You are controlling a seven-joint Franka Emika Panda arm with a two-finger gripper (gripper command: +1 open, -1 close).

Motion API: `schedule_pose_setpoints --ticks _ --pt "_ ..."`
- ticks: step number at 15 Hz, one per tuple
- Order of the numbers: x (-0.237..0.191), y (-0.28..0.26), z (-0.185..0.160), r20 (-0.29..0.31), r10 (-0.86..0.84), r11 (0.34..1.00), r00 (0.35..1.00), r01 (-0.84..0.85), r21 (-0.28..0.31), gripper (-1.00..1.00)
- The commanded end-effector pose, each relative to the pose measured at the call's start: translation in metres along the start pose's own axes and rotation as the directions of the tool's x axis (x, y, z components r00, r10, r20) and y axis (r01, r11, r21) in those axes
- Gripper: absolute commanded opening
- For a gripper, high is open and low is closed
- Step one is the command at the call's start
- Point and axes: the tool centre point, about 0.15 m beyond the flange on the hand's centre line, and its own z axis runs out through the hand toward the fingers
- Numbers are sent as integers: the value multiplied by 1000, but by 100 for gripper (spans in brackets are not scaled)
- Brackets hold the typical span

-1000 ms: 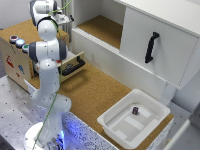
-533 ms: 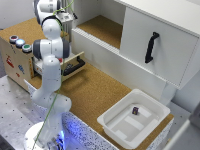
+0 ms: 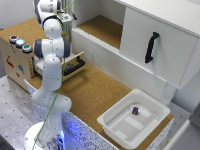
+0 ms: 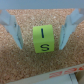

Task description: Lift the yellow block

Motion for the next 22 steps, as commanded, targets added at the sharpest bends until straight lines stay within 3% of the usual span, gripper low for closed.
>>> schedule_pose_setpoints --ticks 1,5,9,11,14,18,20,22 --pt "25 16 -6 80 11 999 997 -15 43 -100" --pt "5 13 -27 65 37 999 997 -37 3 -100" --pt "-43 0 -44 57 195 981 979 -195 -5 -100" --pt "-67 -9 -44 88 304 952 949 -305 -6 -100" --pt "-110 -12 -36 111 402 914 909 -405 -1 -100" --pt "-153 -3 -12 80 336 941 938 -339 22 -100" --pt "-167 -5 5 75 311 950 948 -308 -48 -100" --pt "-174 -7 28 105 272 962 957 -266 -67 -100"
